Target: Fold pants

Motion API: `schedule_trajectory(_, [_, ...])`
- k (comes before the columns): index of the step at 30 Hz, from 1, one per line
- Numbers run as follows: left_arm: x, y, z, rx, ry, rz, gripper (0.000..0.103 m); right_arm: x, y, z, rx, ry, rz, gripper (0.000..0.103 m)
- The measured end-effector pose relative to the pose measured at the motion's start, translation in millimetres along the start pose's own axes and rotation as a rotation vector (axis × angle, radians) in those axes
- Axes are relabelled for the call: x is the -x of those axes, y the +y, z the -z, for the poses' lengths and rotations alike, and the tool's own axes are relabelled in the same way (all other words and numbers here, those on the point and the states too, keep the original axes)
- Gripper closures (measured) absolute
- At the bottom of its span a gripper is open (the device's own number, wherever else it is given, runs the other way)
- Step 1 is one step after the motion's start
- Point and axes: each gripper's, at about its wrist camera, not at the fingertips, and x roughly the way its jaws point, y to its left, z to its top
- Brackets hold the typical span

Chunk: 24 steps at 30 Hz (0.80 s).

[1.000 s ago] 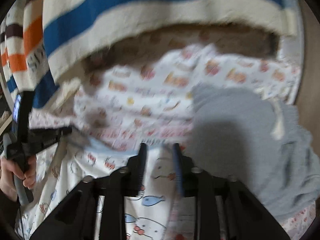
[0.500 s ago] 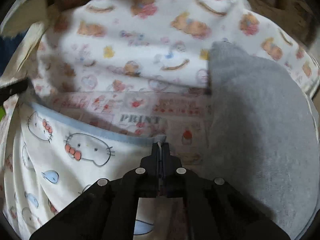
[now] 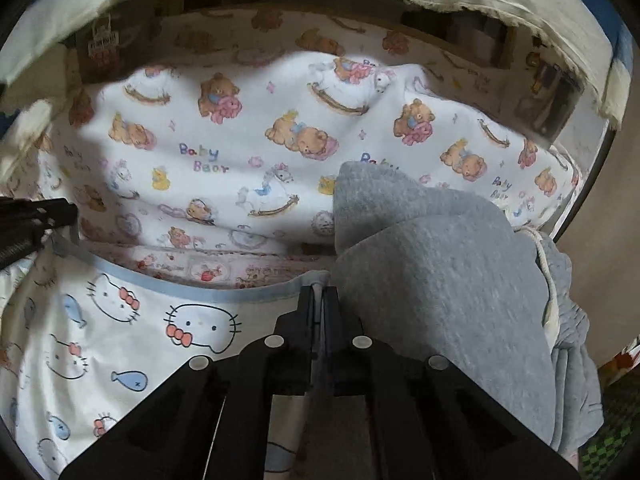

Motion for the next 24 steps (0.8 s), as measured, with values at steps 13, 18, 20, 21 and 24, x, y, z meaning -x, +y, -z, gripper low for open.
schedule_trajectory(13, [160.2, 20.8, 63.6, 0.017, -0.339, 0.021, 0.035, 143.1, -21.3, 36.7, -0.041, -0.266, -0.178, 0.045])
schedule_trajectory(18, [236.0, 31.4, 103.7, 0.021, -0.474, 0.028, 0.030, 223.2, -21.2, 76.3, -0.009, -0.392, -0.214, 0.045])
schedule_trajectory(20, [260.7, 36.4, 118.7, 0.029, -0.519, 0.020, 0.027, 254.9, -23.6, 94.6, -0.018, -0.445, -0.227, 0.045])
schedule_trajectory(21, [275.1, 40.9, 128.9, 0.036, -0.547, 0.009, 0.026, 269.5, -24.2, 104.9, -0.025, -0.466, -0.238, 0.045])
schedule_trajectory(24, [303.9, 49.4, 156.2, 0.053, -0.627, -0.039, 0.018, 297.0, -24.1, 132.9, -0.044, -0.505, -0.232, 0.045])
